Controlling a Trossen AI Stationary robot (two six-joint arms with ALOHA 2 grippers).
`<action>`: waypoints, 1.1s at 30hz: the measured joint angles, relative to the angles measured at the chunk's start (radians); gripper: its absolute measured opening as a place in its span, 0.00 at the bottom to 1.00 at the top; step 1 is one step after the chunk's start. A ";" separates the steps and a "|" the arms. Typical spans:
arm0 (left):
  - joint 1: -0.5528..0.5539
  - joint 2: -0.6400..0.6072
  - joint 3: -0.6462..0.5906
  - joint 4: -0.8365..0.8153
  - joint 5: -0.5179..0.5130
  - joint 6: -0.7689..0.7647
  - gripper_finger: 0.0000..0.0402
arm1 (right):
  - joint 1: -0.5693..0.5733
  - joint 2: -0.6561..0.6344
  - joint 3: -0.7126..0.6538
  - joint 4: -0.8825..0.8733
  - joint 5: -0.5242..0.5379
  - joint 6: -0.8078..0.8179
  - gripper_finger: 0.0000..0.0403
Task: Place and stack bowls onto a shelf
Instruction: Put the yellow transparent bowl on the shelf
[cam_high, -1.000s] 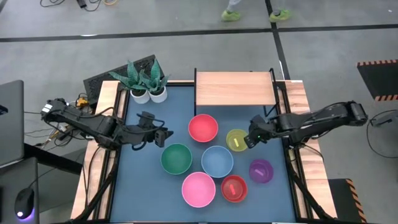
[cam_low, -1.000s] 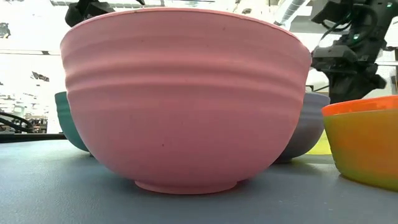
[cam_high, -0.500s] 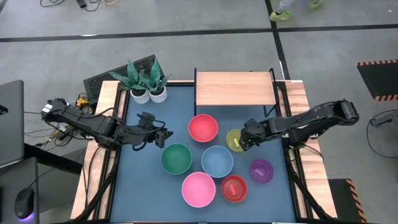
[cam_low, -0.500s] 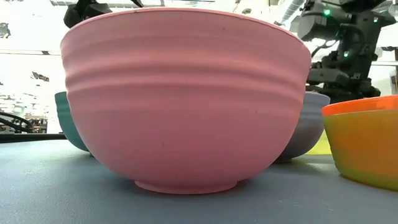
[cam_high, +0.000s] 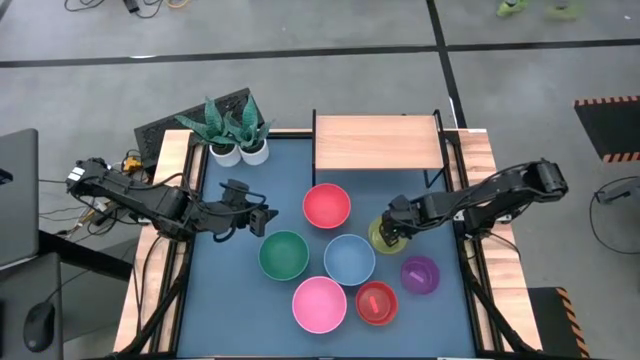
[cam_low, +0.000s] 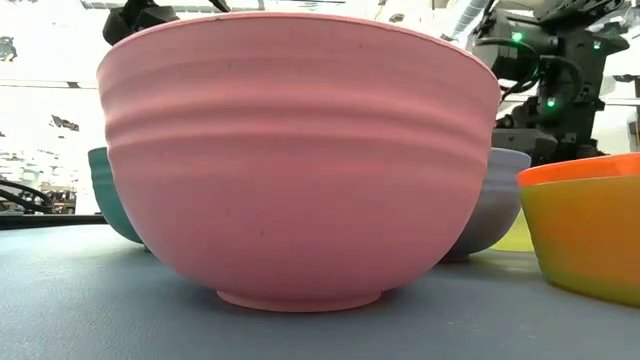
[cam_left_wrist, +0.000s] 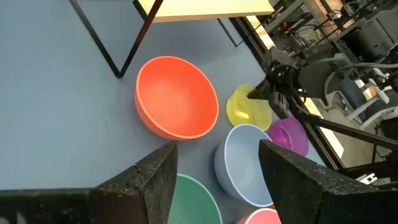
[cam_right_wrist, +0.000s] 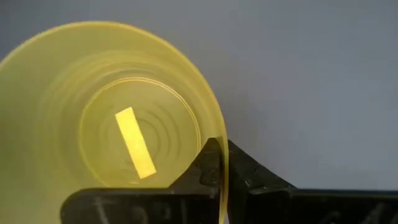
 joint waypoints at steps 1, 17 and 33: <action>0.000 0.000 0.000 0.000 0.000 0.000 0.52 | -0.003 -0.014 0.000 -0.013 0.000 0.010 0.05; 0.014 0.000 0.000 0.000 0.001 -0.008 0.52 | -0.141 -0.115 0.517 -0.462 0.068 -0.204 0.05; 0.019 0.000 0.000 -0.003 0.002 -0.010 0.52 | -0.498 0.200 0.902 -0.271 0.056 -0.607 0.05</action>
